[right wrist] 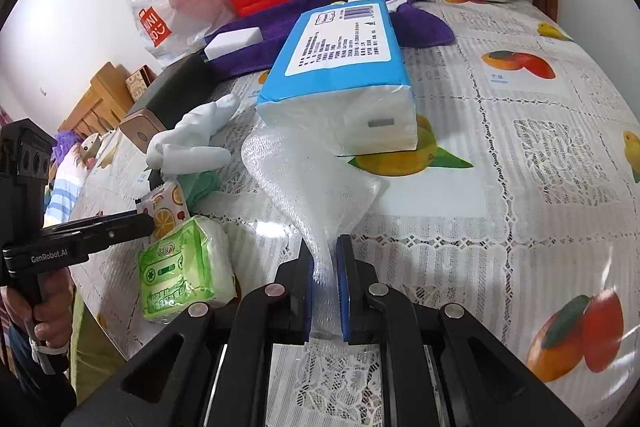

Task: Organize soft objects
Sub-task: 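Lift the clear glove with the right tool while the left tool grasps the orange-slice snack packet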

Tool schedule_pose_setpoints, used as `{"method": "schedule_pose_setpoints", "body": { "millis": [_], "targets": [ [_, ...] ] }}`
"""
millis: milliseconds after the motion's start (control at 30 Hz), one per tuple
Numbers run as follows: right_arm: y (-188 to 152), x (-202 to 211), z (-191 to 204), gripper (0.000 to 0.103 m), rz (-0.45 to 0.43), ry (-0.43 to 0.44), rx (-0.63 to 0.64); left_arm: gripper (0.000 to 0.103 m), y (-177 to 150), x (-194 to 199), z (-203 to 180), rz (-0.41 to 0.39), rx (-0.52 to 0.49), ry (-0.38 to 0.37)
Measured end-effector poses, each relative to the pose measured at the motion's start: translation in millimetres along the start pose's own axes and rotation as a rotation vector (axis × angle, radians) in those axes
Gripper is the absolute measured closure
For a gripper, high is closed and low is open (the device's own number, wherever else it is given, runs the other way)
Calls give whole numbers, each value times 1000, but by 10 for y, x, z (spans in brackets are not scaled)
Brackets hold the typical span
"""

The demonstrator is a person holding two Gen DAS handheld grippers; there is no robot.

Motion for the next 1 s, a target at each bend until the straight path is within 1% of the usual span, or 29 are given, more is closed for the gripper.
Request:
{"method": "schedule_pose_setpoints", "body": {
  "millis": [33, 67, 100, 133, 167, 333, 567, 667, 700, 1000],
  "targets": [
    [6, -3, 4, 92, -1, 0, 2, 71, 1, -16, -7, -1, -3, -10],
    [14, -3, 7, 92, -1, 1, 3, 82, 0, -19, -17, -6, -6, -20],
    [16, -4, 8, 92, 0, 1, 4, 86, -1, -20, -33, -14, -13, -27],
    [20, -5, 7, 92, 1, 1, 5, 94, -3, -17, -58, -19, -29, -34],
    [22, -6, 6, 92, 2, 2, 5, 96, -4, -12, -86, -18, -45, -36],
    [32, 5, 12, 92, 1, -8, 7, 99, 6, 103, -73, -46, -48, -25],
    [52, 62, 7, 92, -10, -26, 7, 100, 7, 396, 141, -102, 1, 19],
    [69, 121, 30, 94, -29, -30, 15, 100, 28, 515, 187, -127, 6, 34],
    [76, 141, 40, 95, -34, -30, 20, 100, 35, 550, 196, -134, 4, 36],
    [175, 328, 158, 96, -69, -35, 58, 101, 107, 763, 158, -178, 0, 40]
  ]
}}
Point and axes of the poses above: each gripper's, at about its wrist camera, not at the fingertips, and x roughly against the way its jaws point, z to its left, y to its top, the point moved 1 cm from there along -x, roughly the way its jaws point, and after that the axes turned 8 degrees about -y, right-handed, at the moved point
